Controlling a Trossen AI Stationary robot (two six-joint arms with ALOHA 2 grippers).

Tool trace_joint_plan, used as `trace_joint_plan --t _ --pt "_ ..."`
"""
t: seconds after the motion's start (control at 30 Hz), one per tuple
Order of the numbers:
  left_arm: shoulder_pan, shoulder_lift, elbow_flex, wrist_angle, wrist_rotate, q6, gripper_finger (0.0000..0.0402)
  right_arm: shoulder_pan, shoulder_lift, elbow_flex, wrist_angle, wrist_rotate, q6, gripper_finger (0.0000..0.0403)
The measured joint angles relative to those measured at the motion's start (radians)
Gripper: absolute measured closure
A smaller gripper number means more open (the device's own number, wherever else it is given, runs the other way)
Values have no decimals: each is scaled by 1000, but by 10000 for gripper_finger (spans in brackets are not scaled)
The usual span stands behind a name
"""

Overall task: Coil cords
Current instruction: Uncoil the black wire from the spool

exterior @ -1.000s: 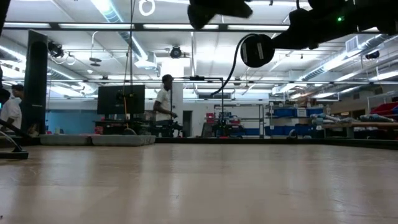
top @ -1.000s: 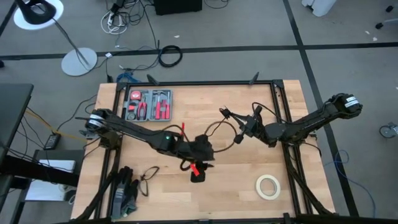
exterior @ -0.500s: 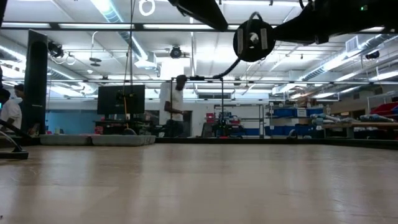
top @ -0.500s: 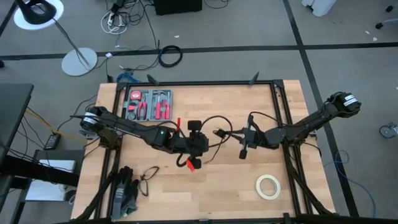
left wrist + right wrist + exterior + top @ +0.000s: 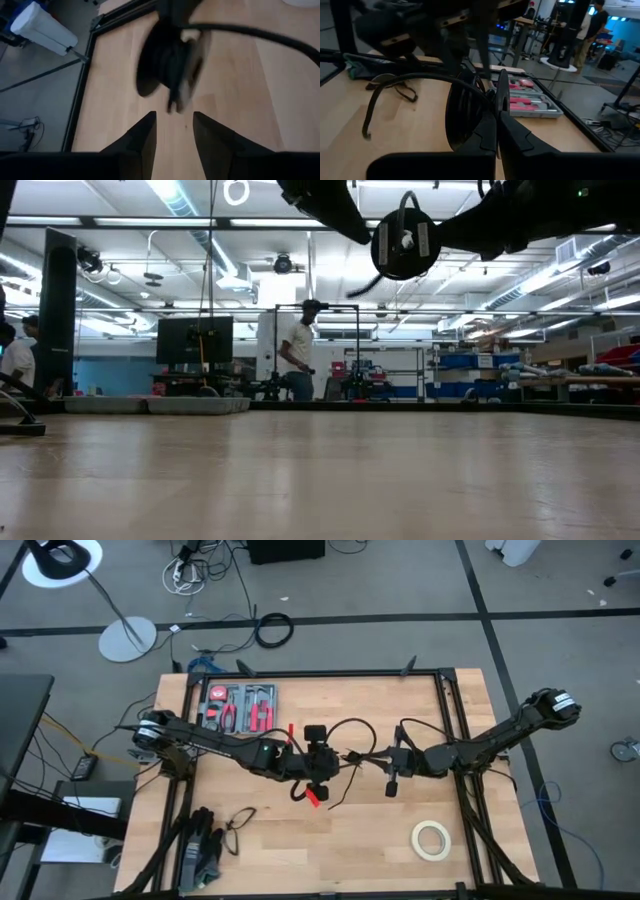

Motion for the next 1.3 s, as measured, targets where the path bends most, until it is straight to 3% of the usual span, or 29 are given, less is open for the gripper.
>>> trace_joint_plan --t 0.3,0.47,0.57,0.73,0.9,1.3 --pt "14 6 0 68 95 0 270 -29 23 0 62 -46 -13 403" --pt "21 9 0 89 97 0 273 -45 28 0 74 -83 -7 403" --pt "24 13 0 93 98 -1 298 -51 33 0 72 -104 -7 403" --pt "29 13 0 85 118 -3 384 -54 32 0 74 -121 -12 403" --pt "29 13 0 84 128 -5 395 -53 32 0 75 -125 -24 399" --pt "44 13 0 50 82 -4 396 -50 32 0 71 -71 -6 279"
